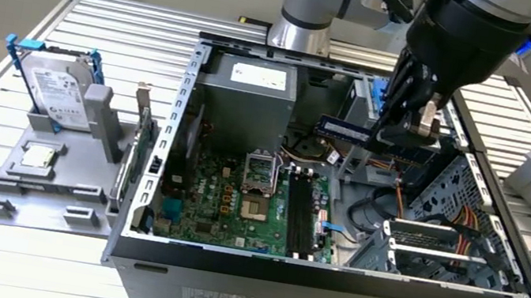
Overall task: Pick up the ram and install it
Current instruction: 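Insert the ram into the slot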
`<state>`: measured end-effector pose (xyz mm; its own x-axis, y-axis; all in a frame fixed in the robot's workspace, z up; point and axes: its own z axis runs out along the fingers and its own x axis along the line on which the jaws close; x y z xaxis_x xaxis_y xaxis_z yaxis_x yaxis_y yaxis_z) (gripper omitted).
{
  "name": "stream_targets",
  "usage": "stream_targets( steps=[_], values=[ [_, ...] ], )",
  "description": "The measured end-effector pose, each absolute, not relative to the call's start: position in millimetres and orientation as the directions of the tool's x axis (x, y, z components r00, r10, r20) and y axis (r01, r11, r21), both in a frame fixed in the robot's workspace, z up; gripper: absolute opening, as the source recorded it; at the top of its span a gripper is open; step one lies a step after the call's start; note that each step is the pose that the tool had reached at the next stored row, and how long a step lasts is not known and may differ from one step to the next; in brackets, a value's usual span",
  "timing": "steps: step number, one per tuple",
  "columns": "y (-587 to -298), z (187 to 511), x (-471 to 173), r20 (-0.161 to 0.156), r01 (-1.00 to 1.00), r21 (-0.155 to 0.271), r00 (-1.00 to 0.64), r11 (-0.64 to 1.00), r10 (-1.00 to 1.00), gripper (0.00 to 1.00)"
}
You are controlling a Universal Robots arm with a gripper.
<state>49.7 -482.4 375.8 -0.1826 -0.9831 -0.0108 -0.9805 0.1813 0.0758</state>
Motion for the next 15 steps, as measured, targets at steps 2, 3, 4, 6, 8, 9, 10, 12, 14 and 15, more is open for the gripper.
stream_targets(
  steps=[2, 3, 4, 6, 8, 9, 10, 12, 14, 15],
  values=[
    [-482.3, 375.8, 49.7, -0.011, -0.978, 0.076, -0.194, 0.192, -0.981, 0.0],
    [-482.4, 375.8, 49.6, -0.011, -0.977, 0.076, -0.199, 0.198, -0.98, 0.0],
    [-482.4, 375.8, 49.6, -0.011, -0.976, 0.076, -0.205, 0.203, -0.979, 0.0],
    [-482.4, 375.9, 49.7, -0.011, -0.974, 0.076, -0.216, 0.215, -0.976, 0.0],
    [-482.4, 375.9, 49.6, -0.011, -0.971, 0.076, -0.228, 0.226, -0.974, 0.0],
    [-482.3, 375.8, 49.6, -0.011, -0.97, 0.076, -0.233, 0.231, -0.972, 0.0],
    [-482.3, 375.8, 49.6, -0.011, -0.969, 0.076, -0.237, 0.236, -0.971, 0.0],
    [-482.3, 375.9, 49.6, -0.011, -0.967, 0.076, -0.245, 0.243, -0.97, 0.0],
    [-482.3, 375.8, 49.6, -0.011, -0.965, 0.076, -0.251, 0.25, -0.968, 0.0],
    [-482.4, 375.8, 49.6, -0.011, -0.964, 0.076, -0.255, 0.254, -0.967, 0.0]
  ],
)
